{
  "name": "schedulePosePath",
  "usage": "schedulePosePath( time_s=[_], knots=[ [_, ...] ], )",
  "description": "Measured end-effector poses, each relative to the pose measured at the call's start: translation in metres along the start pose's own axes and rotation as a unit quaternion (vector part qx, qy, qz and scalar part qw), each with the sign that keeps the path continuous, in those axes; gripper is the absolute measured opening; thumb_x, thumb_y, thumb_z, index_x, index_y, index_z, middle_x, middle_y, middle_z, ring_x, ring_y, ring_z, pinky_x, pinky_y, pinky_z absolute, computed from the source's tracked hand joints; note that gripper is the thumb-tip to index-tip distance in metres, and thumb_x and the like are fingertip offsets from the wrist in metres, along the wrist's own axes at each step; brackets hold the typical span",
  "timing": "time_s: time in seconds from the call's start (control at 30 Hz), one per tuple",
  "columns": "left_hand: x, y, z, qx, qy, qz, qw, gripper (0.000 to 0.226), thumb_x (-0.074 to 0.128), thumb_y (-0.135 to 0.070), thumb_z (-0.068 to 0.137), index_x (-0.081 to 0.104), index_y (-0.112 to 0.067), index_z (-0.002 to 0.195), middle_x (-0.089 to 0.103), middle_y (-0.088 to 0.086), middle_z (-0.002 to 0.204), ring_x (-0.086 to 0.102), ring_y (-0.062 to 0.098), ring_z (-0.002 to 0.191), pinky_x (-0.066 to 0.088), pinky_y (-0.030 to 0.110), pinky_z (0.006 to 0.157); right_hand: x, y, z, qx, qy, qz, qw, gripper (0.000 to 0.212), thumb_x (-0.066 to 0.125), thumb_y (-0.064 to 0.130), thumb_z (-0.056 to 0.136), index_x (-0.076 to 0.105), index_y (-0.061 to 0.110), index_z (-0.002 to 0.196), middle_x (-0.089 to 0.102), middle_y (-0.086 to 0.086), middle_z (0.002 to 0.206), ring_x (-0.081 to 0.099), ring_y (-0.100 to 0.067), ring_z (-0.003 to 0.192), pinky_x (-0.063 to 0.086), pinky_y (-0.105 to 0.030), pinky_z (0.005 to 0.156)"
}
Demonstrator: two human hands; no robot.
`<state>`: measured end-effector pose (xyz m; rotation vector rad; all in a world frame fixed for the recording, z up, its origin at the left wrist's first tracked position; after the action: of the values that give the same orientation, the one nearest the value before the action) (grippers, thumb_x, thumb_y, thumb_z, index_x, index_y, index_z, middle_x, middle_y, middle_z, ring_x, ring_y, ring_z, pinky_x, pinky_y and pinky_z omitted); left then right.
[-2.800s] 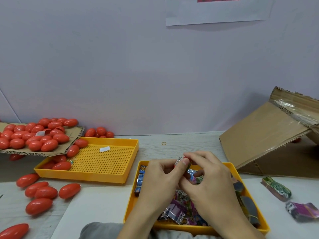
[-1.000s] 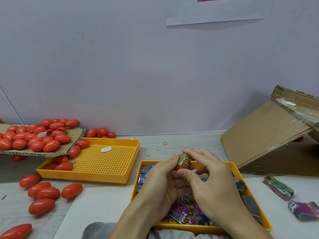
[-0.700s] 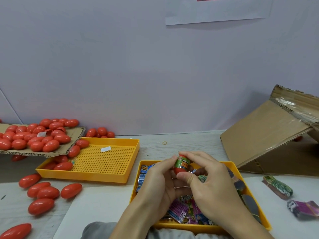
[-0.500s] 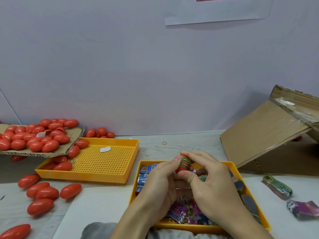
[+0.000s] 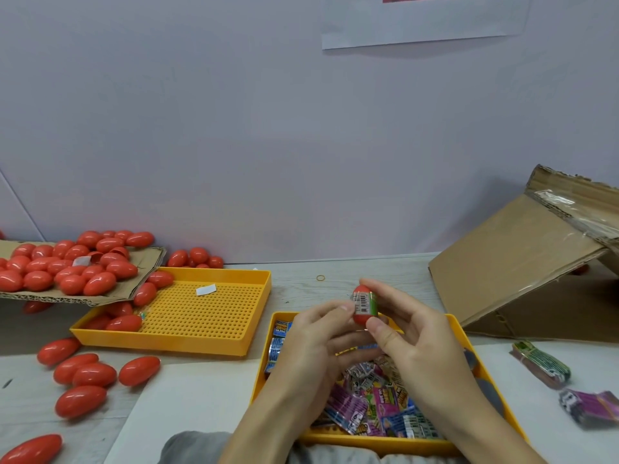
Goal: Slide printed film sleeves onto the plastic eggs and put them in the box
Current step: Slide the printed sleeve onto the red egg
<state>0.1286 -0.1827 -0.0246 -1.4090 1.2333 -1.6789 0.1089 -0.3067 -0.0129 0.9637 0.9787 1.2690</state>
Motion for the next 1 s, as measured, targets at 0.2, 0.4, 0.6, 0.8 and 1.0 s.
schedulePosePath(
  time_s=[0.2, 0.4, 0.6, 0.8, 1.0],
  knots=[
    [-0.001, -0.002, 0.000, 0.021, -0.004, -0.002, 1.000, 0.029, 0.070, -0.020, 0.076, 0.065, -0.001, 0.097, 0.071, 0.020, 0.086, 0.071, 0.031, 0.078, 0.062, 0.036, 0.070, 0.000, -0.003, 0.000, 0.016, 0.015, 0.014, 1.000, 0.045, 0.056, -0.001, 0.095, 0.064, 0.034, 0.123, 0.070, 0.018, 0.115, 0.061, 0.001, 0.115, 0.052, -0.017, 0.091],
    [0.000, -0.001, -0.001, 0.001, -0.004, -0.002, 1.000, 0.036, 0.057, -0.023, 0.087, 0.068, 0.008, 0.103, 0.067, 0.036, 0.105, 0.069, 0.036, 0.089, 0.060, 0.038, 0.074, 0.002, 0.000, 0.001, -0.009, 0.018, 0.015, 1.000, 0.041, 0.065, 0.008, 0.091, 0.063, 0.032, 0.124, 0.071, 0.017, 0.115, 0.062, 0.000, 0.114, 0.052, -0.016, 0.089],
    [-0.012, -0.002, 0.003, 0.019, -0.082, 0.020, 0.996, 0.016, 0.054, -0.013, 0.097, 0.064, 0.000, 0.097, 0.069, 0.016, 0.073, 0.068, 0.027, 0.063, 0.058, 0.034, 0.057, -0.003, 0.002, -0.001, -0.030, -0.026, -0.047, 0.998, 0.043, 0.078, 0.018, 0.081, 0.066, 0.034, 0.119, 0.073, 0.017, 0.106, 0.070, -0.005, 0.100, 0.058, -0.026, 0.083],
    [-0.005, -0.005, 0.001, 0.044, -0.048, 0.035, 0.997, 0.033, 0.083, -0.026, 0.076, 0.069, 0.000, 0.091, 0.070, 0.018, 0.083, 0.070, 0.025, 0.068, 0.058, 0.030, 0.059, -0.004, 0.001, -0.002, -0.024, -0.029, -0.059, 0.998, 0.046, 0.078, 0.036, 0.075, 0.067, 0.035, 0.120, 0.073, 0.015, 0.107, 0.070, -0.007, 0.098, 0.059, -0.031, 0.083],
    [-0.006, -0.001, 0.002, 0.017, -0.028, -0.005, 0.999, 0.032, 0.063, -0.024, 0.081, 0.073, 0.004, 0.095, 0.070, 0.028, 0.096, 0.069, 0.035, 0.087, 0.059, 0.033, 0.065, -0.001, 0.004, -0.002, -0.044, -0.012, -0.062, 0.997, 0.047, 0.081, 0.015, 0.079, 0.067, 0.038, 0.117, 0.070, 0.015, 0.109, 0.066, -0.005, 0.105, 0.058, -0.025, 0.083]
  ],
)
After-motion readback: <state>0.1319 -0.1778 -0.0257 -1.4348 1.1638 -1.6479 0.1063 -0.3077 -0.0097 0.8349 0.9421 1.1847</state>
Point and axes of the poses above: each hand's wrist, its own z-axis towards the middle knuckle, its own x-axis out of the palm, y = z × x, the point moved 6 cm from there along z, towards the middle knuckle
